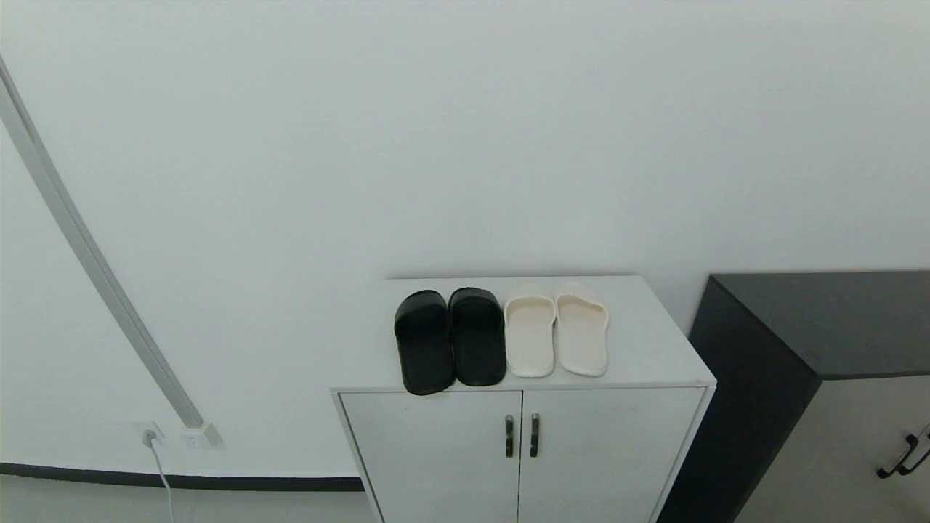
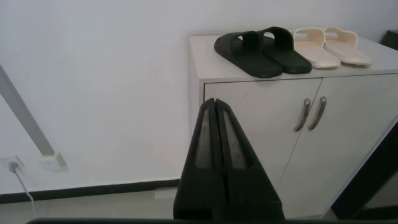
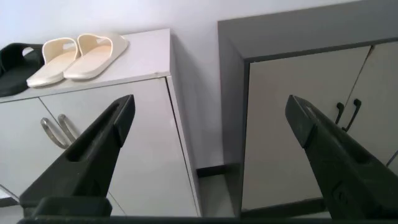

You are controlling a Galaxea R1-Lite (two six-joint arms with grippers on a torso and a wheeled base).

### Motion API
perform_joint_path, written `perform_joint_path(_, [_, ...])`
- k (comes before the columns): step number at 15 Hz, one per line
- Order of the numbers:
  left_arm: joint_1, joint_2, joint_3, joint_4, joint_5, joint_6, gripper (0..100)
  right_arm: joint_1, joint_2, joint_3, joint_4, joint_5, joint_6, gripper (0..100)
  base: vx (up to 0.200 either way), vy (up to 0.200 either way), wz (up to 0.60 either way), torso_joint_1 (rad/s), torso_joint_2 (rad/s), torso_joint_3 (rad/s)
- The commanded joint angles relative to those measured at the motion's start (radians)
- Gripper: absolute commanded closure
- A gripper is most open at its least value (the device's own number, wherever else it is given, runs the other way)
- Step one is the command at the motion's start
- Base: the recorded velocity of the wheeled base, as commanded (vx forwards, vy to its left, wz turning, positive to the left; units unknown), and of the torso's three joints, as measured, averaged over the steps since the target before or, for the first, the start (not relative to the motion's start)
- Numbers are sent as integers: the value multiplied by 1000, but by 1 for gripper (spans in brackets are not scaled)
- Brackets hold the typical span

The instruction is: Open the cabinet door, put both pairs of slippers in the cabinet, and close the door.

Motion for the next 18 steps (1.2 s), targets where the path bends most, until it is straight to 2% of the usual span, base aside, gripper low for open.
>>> perform_joint_path(1, [0,1,0,0,0,0,100,0,1,0,-1,10,-10,0,0,0,0,0,0,0])
perform_joint_path(2, [0,1,0,0,0,0,100,0,1,-2,-4,33,-15,0,0,0,0,0,0,0])
perform_joint_path(4, [0,1,0,0,0,0,100,21,107,-201,-4,33,100,0,0,0,0,0,0,0])
perform_joint_path(5, [0,1,0,0,0,0,100,35,173,-227,12,36,79,0,0,0,0,0,0,0])
perform_joint_path(6, [0,1,0,0,0,0,100,41,245,-210,19,50,21,0,0,0,0,0,0,0])
perform_joint_path(11, [0,1,0,0,0,0,100,77,540,-209,-19,168,13,0,0,0,0,0,0,0])
perform_joint_path(13, [0,1,0,0,0,0,100,118,738,-227,-134,196,18,0,0,0,0,0,0,0])
perform_joint_path(16, [0,1,0,0,-1,0,100,222,949,-230,-329,182,76,0,0,0,0,0,0,0])
perform_joint_path(18, [0,1,0,0,-1,-2,100,314,1118,-262,-449,90,108,0,0,0,0,0,0,0])
